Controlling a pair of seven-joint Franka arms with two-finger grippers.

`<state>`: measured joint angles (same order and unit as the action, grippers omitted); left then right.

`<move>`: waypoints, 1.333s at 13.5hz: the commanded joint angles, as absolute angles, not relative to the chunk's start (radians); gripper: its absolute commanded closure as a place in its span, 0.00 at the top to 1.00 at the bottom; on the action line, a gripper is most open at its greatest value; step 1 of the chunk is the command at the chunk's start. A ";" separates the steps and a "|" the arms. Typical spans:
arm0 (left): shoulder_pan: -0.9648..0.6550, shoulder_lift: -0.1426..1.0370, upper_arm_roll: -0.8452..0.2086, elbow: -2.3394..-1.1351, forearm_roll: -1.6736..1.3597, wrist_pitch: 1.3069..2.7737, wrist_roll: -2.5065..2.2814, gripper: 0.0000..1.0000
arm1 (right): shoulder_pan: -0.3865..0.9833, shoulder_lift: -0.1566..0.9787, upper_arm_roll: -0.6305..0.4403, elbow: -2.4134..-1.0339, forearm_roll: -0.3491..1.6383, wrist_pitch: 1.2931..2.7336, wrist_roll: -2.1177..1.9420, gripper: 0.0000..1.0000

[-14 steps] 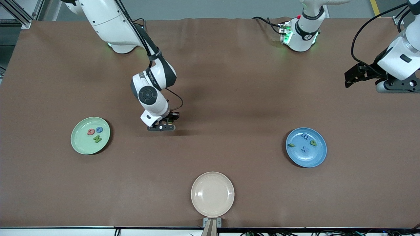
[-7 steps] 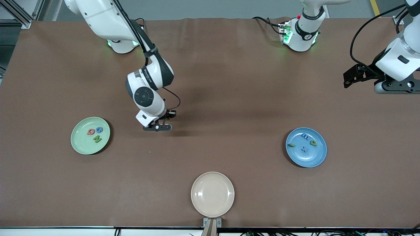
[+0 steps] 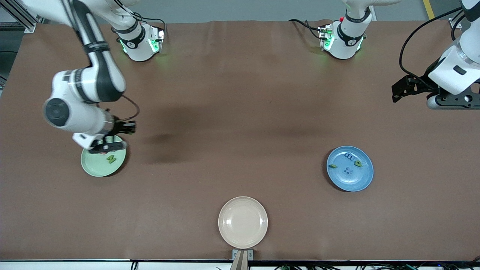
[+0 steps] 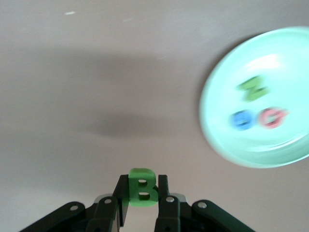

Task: Sort upper and lower case letters into plates
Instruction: 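Carry the green B to the green plate and open the right gripper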

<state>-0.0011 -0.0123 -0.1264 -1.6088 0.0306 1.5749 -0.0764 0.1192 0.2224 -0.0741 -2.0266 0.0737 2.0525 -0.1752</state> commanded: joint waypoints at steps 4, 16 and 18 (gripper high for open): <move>0.000 -0.020 -0.124 -1.605 0.025 1.586 -0.063 1.00 | 0.000 0.360 -0.049 -2.037 0.049 2.265 -0.304 0.13; 0.000 -0.035 -0.126 -1.594 0.022 1.591 -0.058 1.00 | -0.017 0.508 -0.048 -2.008 0.052 2.401 -0.296 0.63; 0.002 -0.028 -0.126 -1.600 0.018 1.612 -0.057 1.00 | -0.015 0.491 -0.048 -2.009 0.052 2.378 -0.291 1.00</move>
<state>-0.0001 -0.0206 -0.1262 -1.5960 0.0306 1.5929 -0.0763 0.0014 0.5058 -0.0643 -2.0169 0.0643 2.4043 -0.3043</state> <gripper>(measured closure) 0.000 0.454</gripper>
